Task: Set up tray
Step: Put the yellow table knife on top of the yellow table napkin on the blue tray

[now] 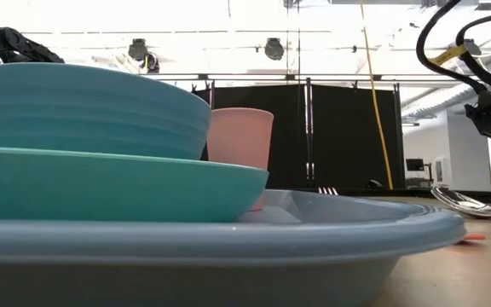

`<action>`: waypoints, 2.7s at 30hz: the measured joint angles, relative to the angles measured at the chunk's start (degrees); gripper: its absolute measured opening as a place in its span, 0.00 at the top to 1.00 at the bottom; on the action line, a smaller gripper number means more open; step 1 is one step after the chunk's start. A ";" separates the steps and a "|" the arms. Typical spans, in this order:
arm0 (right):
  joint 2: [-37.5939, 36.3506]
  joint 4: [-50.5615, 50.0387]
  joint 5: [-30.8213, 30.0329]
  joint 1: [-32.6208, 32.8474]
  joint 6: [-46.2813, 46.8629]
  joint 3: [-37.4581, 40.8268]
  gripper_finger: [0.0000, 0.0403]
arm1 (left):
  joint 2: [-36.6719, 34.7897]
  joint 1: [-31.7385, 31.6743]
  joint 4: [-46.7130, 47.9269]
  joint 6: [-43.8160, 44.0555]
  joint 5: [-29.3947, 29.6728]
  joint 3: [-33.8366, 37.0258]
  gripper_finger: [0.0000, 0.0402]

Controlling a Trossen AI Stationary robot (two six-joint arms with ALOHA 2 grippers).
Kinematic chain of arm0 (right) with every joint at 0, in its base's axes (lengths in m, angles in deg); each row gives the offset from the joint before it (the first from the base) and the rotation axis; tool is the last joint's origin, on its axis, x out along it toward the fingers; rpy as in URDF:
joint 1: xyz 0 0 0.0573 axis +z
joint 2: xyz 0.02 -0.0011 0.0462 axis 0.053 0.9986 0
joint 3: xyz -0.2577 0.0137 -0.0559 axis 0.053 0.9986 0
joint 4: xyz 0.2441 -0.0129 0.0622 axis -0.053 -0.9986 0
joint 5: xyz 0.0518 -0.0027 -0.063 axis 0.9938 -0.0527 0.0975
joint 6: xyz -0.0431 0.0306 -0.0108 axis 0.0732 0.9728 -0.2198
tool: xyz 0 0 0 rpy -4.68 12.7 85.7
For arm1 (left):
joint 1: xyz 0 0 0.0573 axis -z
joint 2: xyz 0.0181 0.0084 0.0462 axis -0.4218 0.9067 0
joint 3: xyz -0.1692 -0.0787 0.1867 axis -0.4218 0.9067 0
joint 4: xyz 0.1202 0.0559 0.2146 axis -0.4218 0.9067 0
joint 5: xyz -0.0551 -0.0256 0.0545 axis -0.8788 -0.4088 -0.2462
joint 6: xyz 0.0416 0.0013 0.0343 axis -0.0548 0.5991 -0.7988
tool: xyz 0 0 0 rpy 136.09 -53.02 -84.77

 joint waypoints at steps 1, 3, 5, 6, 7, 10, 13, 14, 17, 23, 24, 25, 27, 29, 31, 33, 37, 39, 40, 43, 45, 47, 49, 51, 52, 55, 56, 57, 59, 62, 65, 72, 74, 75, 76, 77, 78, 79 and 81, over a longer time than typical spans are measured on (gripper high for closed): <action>0.00 0.13 -0.05 -0.02 0.15 0.00 0.93 | 0.00 -0.01 0.00 -0.01 0.00 0.00 0.13; -0.19 0.64 -0.24 -0.02 0.15 0.02 0.93 | -0.01 -0.01 0.00 -0.02 0.00 0.00 0.12; -1.12 1.30 -1.27 -0.01 0.16 0.09 0.93 | 0.00 -0.02 0.00 -0.02 0.00 0.00 0.13; -1.66 1.52 -1.96 0.07 0.24 0.19 0.93 | 0.00 -0.02 0.00 -0.02 0.00 0.00 0.12; -2.46 1.55 -2.98 0.20 0.27 0.22 0.93 | 0.00 -0.02 0.00 0.00 0.00 0.00 0.12; -4.91 1.69 -8.12 0.38 0.37 0.37 0.93 | -0.02 -0.01 0.00 -0.02 0.00 0.00 0.12; -7.41 1.50 -11.39 0.51 0.34 0.37 0.93 | -0.01 -0.01 0.00 -0.02 -0.01 0.00 0.12; -8.06 1.68 -11.70 0.59 0.31 0.37 0.93 | -0.01 -0.02 0.00 -0.01 0.01 0.00 0.13; -9.67 1.81 -12.55 0.77 -0.05 0.26 0.93 | -0.02 -0.02 0.00 0.00 0.02 0.00 0.13; -10.64 4.63 -14.14 0.80 -1.27 0.26 0.93 | -0.02 -0.01 0.01 -0.02 0.00 0.00 0.12; -10.64 6.22 -14.90 0.79 -2.06 0.26 0.93 | -0.01 -0.02 0.00 -0.01 0.00 0.00 0.13; -10.62 8.18 -15.54 0.79 -2.91 0.26 0.93 | -0.01 0.00 0.00 -0.02 -0.02 0.00 0.13; -10.64 12.09 -17.05 0.79 -4.74 0.26 0.93 | 0.00 0.00 0.00 -0.02 0.00 0.00 0.12; -10.64 15.83 -18.94 0.79 -6.86 0.24 0.93 | 0.00 0.00 0.00 -0.02 -0.02 0.00 0.13; -10.67 19.39 -20.54 0.75 -9.49 0.24 0.93 | -0.02 0.00 0.00 -0.01 0.00 0.00 0.13; -10.67 23.04 -22.66 0.49 -12.40 0.20 0.93 | -0.01 -0.02 0.00 -0.01 0.00 0.00 0.12; -10.67 30.53 -25.61 -0.67 -18.09 0.17 0.93 | 0.00 -0.02 0.00 0.00 0.00 0.00 0.12; -10.67 35.44 -25.65 -1.19 -21.43 0.17 0.93 | 0.00 -0.02 0.00 -0.02 0.00 0.00 0.13; -10.62 38.23 -25.74 -1.43 -23.30 0.17 0.93 | 0.00 -0.02 0.00 0.00 0.00 0.00 0.13; -9.60 46.57 -25.68 -2.73 -28.75 0.15 0.93 | 0.00 -0.02 0.00 -0.02 0.00 0.00 0.13; -8.37 51.29 -25.35 -3.73 -31.25 0.15 0.93 | 0.00 -0.01 0.00 -0.02 0.00 0.00 0.13; -6.35 56.20 -23.70 -4.99 -33.34 0.13 0.93 | 0.00 0.00 0.00 -0.02 0.00 0.00 0.12; -3.82 60.78 -22.17 -6.09 -34.45 0.13 0.93 | -0.02 0.00 0.00 -0.01 0.00 0.00 0.13; -0.88 66.79 -19.95 -7.33 -35.40 0.13 0.93 | -0.02 -0.01 0.00 -0.02 0.00 0.00 0.12; 0.70 70.13 -19.04 -7.98 -35.82 0.13 0.93 | -0.02 0.00 0.00 -0.02 0.00 0.00 0.13; 4.89 80.91 -15.12 -9.81 -38.61 0.13 0.93 | 0.00 0.00 0.00 -0.02 0.00 0.00 0.13; 6.04 84.00 -13.32 -10.49 -39.49 -0.05 0.93 | -0.02 0.00 0.00 -0.02 0.00 0.00 0.13; 6.93 85.75 -11.92 -11.12 -40.00 -0.48 0.93 | 0.00 -0.02 0.00 -0.02 0.00 0.00 0.12; 8.32 86.72 -10.37 -12.26 -41.01 -1.71 0.93 | 0.00 -0.01 0.00 -0.02 0.00 0.00 0.13; 10.36 86.65 -8.62 -14.03 -43.28 -4.52 0.93 | -0.02 0.00 0.00 -0.02 0.00 0.00 0.13; 12.59 86.73 -5.89 -15.69 -45.80 -8.53 0.93 | -0.02 0.00 0.00 -0.02 -0.02 0.00 0.13; 20.45 86.43 3.13 -20.32 -47.90 -19.87 0.93 | -0.01 -0.02 0.02 -0.02 0.00 0.00 0.13; 23.32 86.36 5.95 -21.68 -47.90 -23.29 0.93 | 0.00 -0.02 0.00 0.00 0.00 0.00 0.13; 24.50 86.30 7.20 -22.24 -47.86 -24.63 0.93 | 0.00 -0.02 0.00 0.00 0.00 0.00 0.12; 25.87 86.26 8.42 -22.84 -47.84 -26.18 0.93 | -0.02 0.00 0.00 -0.02 -0.02 0.00 0.13; 27.19 86.31 9.41 -23.33 -47.93 -27.88 0.93 | -0.02 -0.02 0.00 -0.02 -0.02 0.00 0.13; 28.21 86.29 10.30 -23.76 -48.23 -29.41 0.93 | 0.00 -0.02 0.00 0.00 -0.02 0.00 0.12; 29.24 86.27 10.69 -24.14 -48.78 -30.88 0.93 | -0.02 0.00 0.00 -0.02 -0.02 0.00 0.13; 31.57 86.53 10.78 -24.93 -49.02 -34.29 0.93 | -0.01 -0.02 0.00 -0.01 0.01 0.00 0.12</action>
